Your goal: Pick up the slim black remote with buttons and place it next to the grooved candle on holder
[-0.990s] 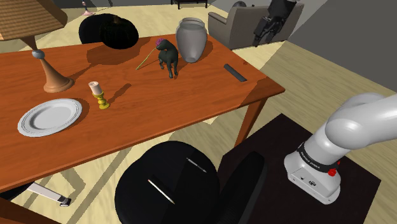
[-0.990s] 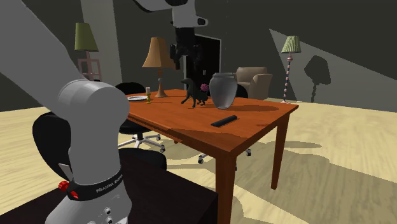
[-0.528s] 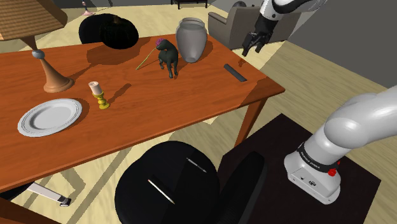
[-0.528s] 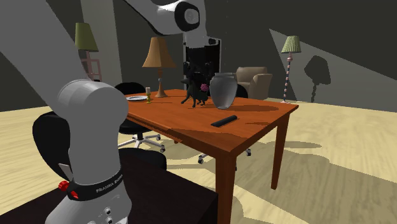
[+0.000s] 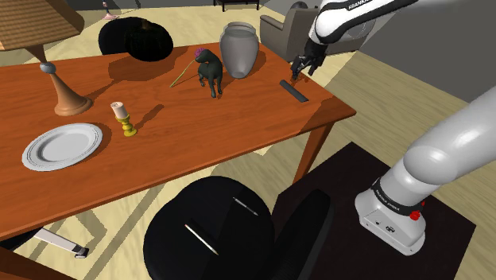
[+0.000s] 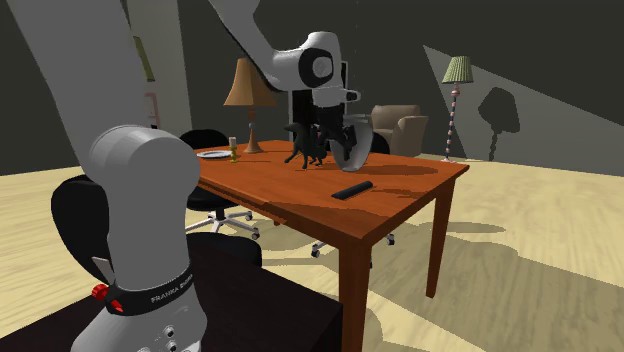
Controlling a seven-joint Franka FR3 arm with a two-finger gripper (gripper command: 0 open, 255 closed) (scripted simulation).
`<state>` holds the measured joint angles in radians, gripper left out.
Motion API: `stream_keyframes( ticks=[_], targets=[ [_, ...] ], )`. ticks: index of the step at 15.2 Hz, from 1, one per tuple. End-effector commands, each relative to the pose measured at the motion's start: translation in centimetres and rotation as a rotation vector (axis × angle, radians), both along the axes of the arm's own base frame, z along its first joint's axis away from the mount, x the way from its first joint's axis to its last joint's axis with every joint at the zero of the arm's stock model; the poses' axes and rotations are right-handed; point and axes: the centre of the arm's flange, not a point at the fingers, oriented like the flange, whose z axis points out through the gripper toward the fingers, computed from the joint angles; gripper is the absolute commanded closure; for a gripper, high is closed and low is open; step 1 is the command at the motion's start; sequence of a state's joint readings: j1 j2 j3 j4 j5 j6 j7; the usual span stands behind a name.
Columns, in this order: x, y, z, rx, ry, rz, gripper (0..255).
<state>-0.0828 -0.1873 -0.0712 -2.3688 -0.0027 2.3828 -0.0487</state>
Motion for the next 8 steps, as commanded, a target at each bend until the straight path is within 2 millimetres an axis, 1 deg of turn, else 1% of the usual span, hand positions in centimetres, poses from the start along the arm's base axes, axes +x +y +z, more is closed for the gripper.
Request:
stream_keyframes(
  ticks=[1,6,8],
  targets=[
    [1.6,-0.9,-2.0,-0.01,-0.006,-0.02,0],
    [5.2,-3.4,-6.6,-0.034,-0.019,-0.068,0],
    [5.8,-3.7,-7.7,-0.037,-0.02,-0.074,0]
  ],
)
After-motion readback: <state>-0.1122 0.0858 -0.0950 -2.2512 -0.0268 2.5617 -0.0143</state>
